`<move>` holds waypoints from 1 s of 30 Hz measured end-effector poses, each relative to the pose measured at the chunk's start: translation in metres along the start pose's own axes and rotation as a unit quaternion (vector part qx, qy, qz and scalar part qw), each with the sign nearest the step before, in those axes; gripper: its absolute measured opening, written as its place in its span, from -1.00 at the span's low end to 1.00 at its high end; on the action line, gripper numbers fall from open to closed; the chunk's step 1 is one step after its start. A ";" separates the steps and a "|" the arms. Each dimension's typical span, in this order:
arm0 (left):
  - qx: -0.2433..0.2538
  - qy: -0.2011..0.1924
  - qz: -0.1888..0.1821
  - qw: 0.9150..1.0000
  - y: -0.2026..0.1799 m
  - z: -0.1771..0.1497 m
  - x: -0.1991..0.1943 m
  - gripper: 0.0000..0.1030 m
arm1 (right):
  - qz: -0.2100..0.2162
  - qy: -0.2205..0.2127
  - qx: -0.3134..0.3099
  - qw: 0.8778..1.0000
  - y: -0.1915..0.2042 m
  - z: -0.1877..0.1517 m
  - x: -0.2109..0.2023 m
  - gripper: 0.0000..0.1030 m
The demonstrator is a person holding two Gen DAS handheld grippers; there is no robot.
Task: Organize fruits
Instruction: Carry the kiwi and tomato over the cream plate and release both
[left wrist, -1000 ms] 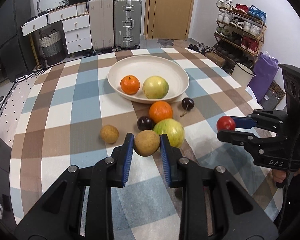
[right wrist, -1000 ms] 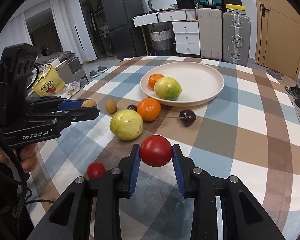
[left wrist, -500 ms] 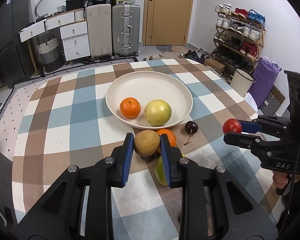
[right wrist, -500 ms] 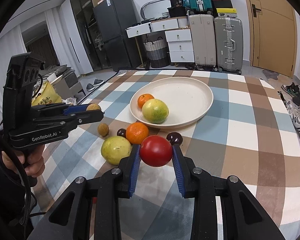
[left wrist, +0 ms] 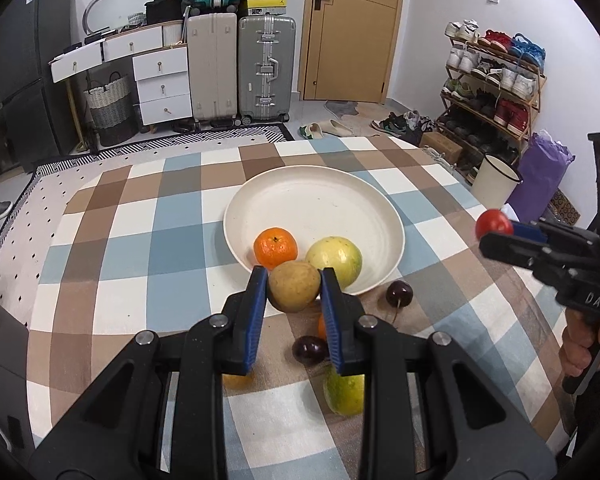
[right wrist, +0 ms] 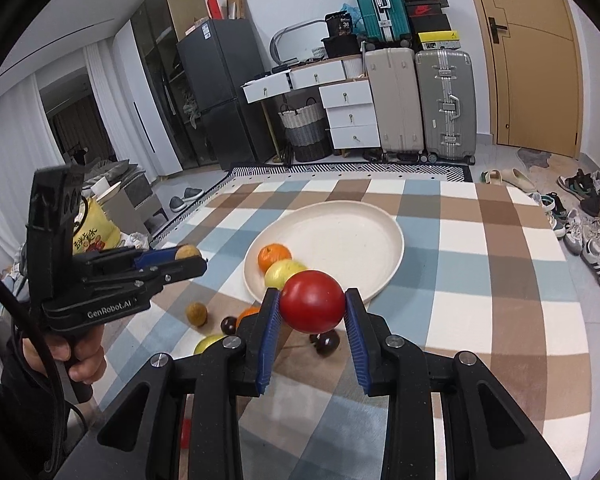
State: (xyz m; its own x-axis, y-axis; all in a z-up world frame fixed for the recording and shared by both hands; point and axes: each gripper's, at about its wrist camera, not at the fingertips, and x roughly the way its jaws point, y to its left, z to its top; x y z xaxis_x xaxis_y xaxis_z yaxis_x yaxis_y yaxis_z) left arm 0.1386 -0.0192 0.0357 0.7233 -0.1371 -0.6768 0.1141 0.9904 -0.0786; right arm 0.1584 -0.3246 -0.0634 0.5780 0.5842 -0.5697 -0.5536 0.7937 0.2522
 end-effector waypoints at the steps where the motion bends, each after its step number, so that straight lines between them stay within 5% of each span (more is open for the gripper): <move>1: 0.000 0.000 0.001 1.000 0.001 0.001 0.002 -0.53 | -0.001 -0.002 0.001 1.000 -0.002 0.003 0.000 -0.38; 13: -0.009 0.003 0.003 1.000 0.012 0.014 0.026 -0.53 | 0.000 -0.008 0.014 1.000 -0.019 0.022 0.019 -0.38; 30: -0.004 0.014 -0.006 1.000 0.018 0.039 0.080 -0.53 | -0.002 0.036 0.030 0.999 -0.030 0.028 0.088 -0.38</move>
State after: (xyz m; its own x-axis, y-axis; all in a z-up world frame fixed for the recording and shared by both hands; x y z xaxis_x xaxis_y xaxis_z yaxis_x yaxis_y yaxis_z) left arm 0.2253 -0.0135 0.0082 0.7028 -0.1477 -0.6959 0.1173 0.9889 -0.0914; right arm 0.2429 -0.2923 -0.0993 0.5346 0.5689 -0.6249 -0.5138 0.8059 0.2942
